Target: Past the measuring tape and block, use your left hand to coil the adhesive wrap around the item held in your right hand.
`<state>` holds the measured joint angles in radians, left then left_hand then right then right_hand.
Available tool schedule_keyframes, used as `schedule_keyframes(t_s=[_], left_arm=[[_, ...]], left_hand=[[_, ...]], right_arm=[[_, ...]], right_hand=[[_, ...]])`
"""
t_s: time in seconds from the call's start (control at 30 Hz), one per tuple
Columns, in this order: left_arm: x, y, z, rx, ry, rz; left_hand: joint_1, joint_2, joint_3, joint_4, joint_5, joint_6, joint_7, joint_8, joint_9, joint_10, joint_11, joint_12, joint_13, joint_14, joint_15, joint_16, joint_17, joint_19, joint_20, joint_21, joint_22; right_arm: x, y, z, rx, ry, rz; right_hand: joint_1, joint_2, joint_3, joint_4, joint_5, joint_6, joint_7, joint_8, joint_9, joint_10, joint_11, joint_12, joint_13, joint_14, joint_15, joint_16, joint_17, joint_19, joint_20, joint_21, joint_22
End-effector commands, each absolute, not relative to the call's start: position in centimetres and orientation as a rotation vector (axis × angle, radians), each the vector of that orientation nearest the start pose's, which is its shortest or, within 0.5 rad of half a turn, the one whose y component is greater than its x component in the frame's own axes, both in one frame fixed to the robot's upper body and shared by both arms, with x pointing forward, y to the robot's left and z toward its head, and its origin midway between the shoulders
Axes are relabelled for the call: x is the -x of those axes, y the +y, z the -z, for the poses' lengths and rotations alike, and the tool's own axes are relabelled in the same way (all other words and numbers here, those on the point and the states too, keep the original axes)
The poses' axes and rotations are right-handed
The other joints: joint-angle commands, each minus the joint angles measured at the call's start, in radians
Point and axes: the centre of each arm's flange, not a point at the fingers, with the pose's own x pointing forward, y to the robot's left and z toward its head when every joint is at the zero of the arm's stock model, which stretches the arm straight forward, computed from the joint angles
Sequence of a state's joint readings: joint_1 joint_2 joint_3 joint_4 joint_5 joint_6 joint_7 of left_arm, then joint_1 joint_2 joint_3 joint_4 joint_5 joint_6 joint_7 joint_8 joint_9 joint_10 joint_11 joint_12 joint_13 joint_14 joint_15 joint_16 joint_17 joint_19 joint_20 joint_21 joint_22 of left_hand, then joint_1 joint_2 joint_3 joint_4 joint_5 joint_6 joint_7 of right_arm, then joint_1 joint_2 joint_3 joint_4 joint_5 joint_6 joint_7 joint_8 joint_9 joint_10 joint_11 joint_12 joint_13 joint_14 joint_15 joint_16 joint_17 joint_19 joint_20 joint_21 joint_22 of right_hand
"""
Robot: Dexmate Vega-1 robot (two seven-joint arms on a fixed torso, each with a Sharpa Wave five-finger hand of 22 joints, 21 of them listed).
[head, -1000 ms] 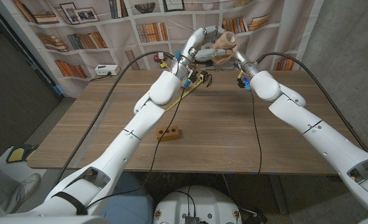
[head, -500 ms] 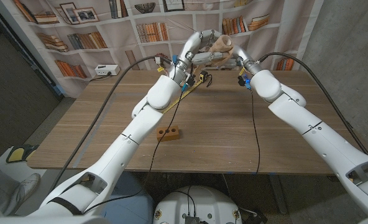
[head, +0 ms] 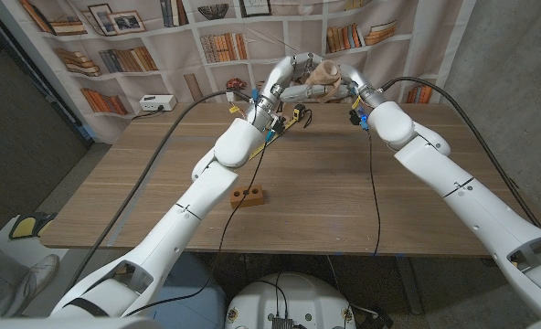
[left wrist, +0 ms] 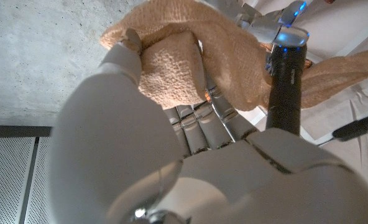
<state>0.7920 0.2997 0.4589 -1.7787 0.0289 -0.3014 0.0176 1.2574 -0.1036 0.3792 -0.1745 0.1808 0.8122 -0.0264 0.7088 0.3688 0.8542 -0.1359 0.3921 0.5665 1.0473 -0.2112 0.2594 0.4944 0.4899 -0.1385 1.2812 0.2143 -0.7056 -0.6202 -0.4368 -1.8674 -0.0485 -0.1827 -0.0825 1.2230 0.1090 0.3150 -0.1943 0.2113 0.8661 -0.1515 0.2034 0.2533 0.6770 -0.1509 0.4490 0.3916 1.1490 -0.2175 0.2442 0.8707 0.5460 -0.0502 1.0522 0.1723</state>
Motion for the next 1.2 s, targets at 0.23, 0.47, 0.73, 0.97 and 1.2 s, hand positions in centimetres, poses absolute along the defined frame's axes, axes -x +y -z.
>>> schedule_keyframes(t_s=[0.23,0.47,0.73,0.97,1.2], left_arm=[[-51.2,6.3,-9.0,-0.352,-1.110,0.472],[-51.7,6.6,-7.5,-0.314,-1.065,0.471],[-52.1,7.0,-5.4,-0.248,-1.024,0.446],[-52.3,7.7,-3.5,-0.197,-0.990,0.406],[-52.5,9.3,-2.4,-0.154,-0.959,0.348]], left_hand=[[0.213,0.214,0.011,0.011,-0.001,0.007,0.002,0.024,0.005,0.014,0.000,-0.004,0.003,0.017,-0.011,0.006,0.005,-0.008,0.002,0.012,-0.007],[0.213,0.212,0.011,0.011,-0.001,0.007,0.001,0.024,0.003,0.012,-0.001,-0.005,0.005,0.017,-0.011,0.005,0.007,-0.010,0.002,0.019,-0.013],[0.212,0.214,0.013,0.013,-0.001,0.007,0.007,0.025,0.001,0.014,0.000,-0.006,0.005,0.017,-0.010,0.003,0.007,-0.013,0.003,0.024,-0.018],[0.212,0.214,0.013,0.012,-0.001,0.008,0.005,0.026,0.001,0.014,0.000,-0.007,0.005,0.017,-0.010,0.002,0.007,-0.013,0.003,0.028,-0.021],[0.212,0.213,0.014,0.012,-0.001,0.007,0.003,0.026,-0.001,0.015,0.002,-0.008,0.005,0.019,-0.011,0.000,0.007,-0.015,0.003,0.033,-0.025]], right_arm=[[-55.8,-19.6,-14.0,0.667,-0.845,-0.089],[-55.7,-20.0,-14.2,0.649,-0.848,-0.084],[-55.6,-21.0,-14.4,0.632,-0.844,-0.064],[-55.6,-21.7,-14.3,0.629,-0.839,-0.054],[-55.6,-22.3,-14.0,0.629,-0.842,-0.055]], right_hand=[[-0.002,0.014,0.037,0.035,0.007,0.084,0.090,0.003,0.002,0.325,0.026,0.010,0.151,0.009,-0.013,0.006,0.001,0.006,-0.041,0.010,0.001],[-0.003,0.013,0.036,0.035,0.008,0.084,0.090,0.002,0.003,0.326,0.028,0.010,0.150,0.010,-0.013,0.008,0.002,0.007,-0.041,0.010,0.001],[-0.003,0.013,0.036,0.035,0.008,0.084,0.091,0.003,0.003,0.324,0.025,0.010,0.151,0.009,-0.013,0.007,0.002,0.008,-0.042,0.010,0.001],[-0.003,0.014,0.037,0.035,0.008,0.084,0.090,0.002,0.003,0.324,0.027,0.009,0.151,0.008,-0.013,0.007,0.002,0.007,-0.043,0.009,0.001],[-0.002,0.014,0.037,0.034,0.009,0.084,0.089,0.002,0.003,0.325,0.025,0.010,0.151,0.006,-0.014,0.006,0.001,0.008,-0.044,0.009,0.001]])
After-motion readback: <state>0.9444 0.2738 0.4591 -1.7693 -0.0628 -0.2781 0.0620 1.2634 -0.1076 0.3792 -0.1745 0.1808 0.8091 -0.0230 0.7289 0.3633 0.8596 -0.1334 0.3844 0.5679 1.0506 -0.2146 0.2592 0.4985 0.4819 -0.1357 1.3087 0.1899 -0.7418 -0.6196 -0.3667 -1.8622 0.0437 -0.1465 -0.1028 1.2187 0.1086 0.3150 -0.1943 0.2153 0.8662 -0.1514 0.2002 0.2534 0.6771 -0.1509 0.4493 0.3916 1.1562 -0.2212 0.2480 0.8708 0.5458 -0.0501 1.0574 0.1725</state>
